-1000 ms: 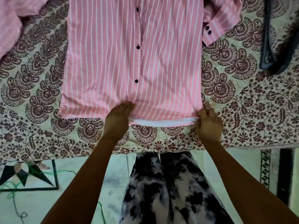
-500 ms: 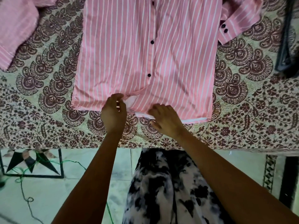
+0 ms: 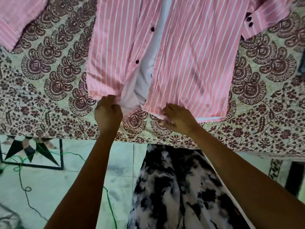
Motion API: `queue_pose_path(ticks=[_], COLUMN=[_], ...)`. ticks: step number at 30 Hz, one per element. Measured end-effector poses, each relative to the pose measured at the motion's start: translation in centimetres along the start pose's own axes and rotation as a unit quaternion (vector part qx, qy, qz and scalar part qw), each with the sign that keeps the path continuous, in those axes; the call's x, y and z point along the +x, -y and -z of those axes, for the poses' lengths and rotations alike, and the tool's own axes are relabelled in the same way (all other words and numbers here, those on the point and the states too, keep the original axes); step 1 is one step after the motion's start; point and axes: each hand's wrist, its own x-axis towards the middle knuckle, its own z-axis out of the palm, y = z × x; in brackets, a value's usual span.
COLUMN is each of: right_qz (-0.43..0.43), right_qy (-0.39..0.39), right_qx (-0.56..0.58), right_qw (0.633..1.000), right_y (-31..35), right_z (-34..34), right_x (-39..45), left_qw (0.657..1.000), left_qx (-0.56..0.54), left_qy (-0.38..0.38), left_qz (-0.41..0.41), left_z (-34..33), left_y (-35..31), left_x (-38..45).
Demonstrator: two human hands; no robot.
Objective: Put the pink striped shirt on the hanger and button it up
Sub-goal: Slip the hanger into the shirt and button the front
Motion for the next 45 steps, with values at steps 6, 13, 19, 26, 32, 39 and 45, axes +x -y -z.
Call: queue_pose_path(ticks=[6,13,19,26,32,39,45], right_qz=[-0.032,-0.105,-0.245,-0.071,-0.029,-0.052,-0.025], right_qy=[-0.08,-0.21,-0.44,-0.359,-0.171,-0.206,-0.13], right_qx=[-0.085,0.064,0.229,0.125,0.114,0.073,0.028], right_qw=[0.993,0.97,0.833,0.922,0.978,0.974,0.991], right_y=[2.1,4.2,4.6,6.8,5.3,4.3,4.4], right_z=[-0.6,1.4,5.2,7.4,3.0,3.0,1.4], right_x=[3.2,4.1,1.5,2.5,3.8,4.7,5.8], left_qw=[0.99,0.984,0.954,0.971,0.957,0.982,0.888], left_qx=[-0.108,-0.124,-0.198,-0.148,-0.188,-0.086,-0.265], left_qy=[-0.076,-0.126,-0.219,-0.032,0.218,-0.031,-0.075], left_qz=[-0.052,-0.025,-0.045,-0.185,-0.042,0.162,0.369], left_z=[0.8,1.4,2.9,-0.2,-4.2,-3.1,-3.5], left_y=[-1.7,-1.9,-4.9,-7.9,-4.0,3.5,3.3], left_x=[-0.1,-0.2,-0.5,-0.3,-1.6,1.1,5.6])
